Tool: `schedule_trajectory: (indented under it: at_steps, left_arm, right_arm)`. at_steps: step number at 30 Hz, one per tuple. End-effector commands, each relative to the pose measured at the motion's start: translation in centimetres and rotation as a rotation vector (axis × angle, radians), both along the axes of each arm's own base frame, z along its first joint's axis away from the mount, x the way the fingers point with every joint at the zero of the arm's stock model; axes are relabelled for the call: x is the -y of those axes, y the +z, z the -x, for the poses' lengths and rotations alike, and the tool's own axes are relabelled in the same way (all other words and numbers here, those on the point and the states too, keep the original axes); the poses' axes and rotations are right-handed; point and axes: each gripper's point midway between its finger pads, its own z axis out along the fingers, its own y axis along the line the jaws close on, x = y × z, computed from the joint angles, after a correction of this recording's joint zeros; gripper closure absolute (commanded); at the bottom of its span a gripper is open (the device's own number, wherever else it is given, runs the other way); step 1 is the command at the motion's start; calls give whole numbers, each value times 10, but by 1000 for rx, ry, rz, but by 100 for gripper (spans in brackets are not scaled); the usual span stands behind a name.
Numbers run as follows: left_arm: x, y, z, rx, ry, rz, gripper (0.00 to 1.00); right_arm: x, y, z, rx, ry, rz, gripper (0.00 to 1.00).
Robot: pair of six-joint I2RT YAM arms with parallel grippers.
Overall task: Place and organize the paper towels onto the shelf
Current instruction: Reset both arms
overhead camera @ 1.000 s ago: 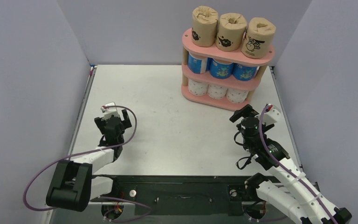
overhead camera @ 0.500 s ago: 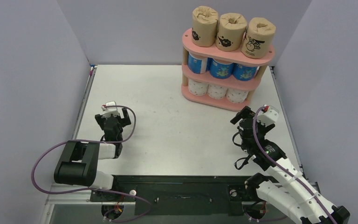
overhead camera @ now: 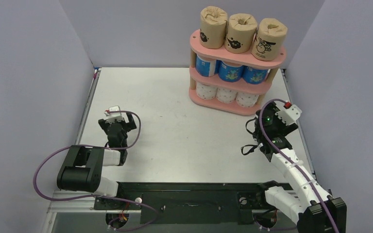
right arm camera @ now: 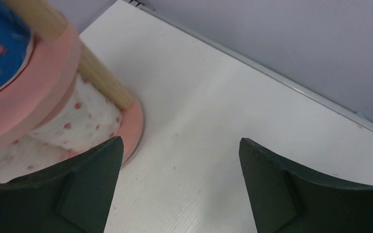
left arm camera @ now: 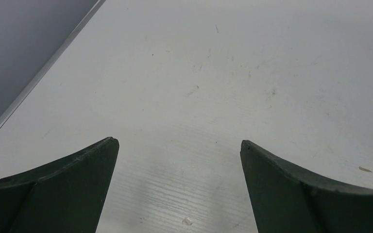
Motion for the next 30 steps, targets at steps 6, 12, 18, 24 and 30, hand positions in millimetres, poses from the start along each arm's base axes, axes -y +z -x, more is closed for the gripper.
schedule_trajectory:
  at_steps: [6,12,18,24,30]
  left_arm:
    - [2,15,-5,70,-12,10,4]
    - [2,14,-5,70,-11,10,4]
    - [1,15,-5,71,-10,10,4]
    - [1,15,-5,70,-11,10,4]
    - [2,15,-5,72,-12,10,4]
  right_arm:
    - [66,-19,-4,35,-108,130,16]
    - [56,-39,-13,73,45,230,15]
    - [63,-52,-9,117,-32,199,15]
    - [44,-52,-37,94,112,215,15]
    - [38,-46,-35,173,172,261,15]
